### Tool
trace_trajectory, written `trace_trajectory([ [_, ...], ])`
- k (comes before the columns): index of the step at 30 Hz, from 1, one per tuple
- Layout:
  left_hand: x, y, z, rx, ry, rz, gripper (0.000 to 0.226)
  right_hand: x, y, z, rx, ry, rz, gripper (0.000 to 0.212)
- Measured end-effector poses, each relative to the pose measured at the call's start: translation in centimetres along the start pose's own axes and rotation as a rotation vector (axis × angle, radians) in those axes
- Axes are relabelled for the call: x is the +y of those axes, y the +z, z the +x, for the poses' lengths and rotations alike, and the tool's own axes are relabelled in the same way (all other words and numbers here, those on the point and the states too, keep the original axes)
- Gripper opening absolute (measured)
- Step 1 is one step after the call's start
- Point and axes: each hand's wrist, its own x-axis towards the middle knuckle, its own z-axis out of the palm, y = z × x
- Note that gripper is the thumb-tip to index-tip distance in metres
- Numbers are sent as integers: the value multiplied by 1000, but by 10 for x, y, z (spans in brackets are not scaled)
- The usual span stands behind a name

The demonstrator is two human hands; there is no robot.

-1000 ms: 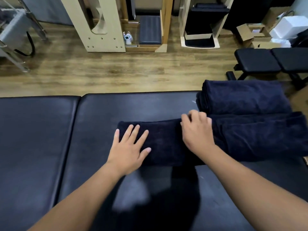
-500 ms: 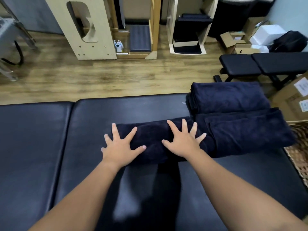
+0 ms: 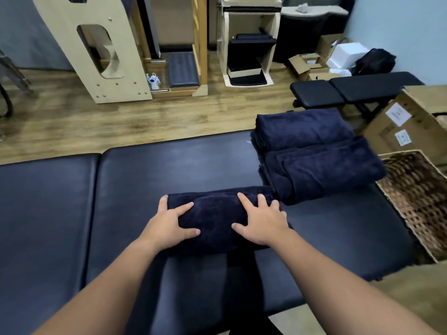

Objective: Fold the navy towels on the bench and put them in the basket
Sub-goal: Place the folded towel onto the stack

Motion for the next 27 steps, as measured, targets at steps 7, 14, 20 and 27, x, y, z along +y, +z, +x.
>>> trace_trajectory([
  [7,24,35,-24,-32,87,49,92,34,32,-56,53,150,115,90],
  [14,84,74,-29,-73,119,39,90,70,41,-93,381,364,-19,69],
  [20,148,109,-25,-84,124,-31,89,114,43,-103,247,539,297,79],
  [27,224,150,-15,-84,125,-71,88,193,28,-88,203,480,432,85],
])
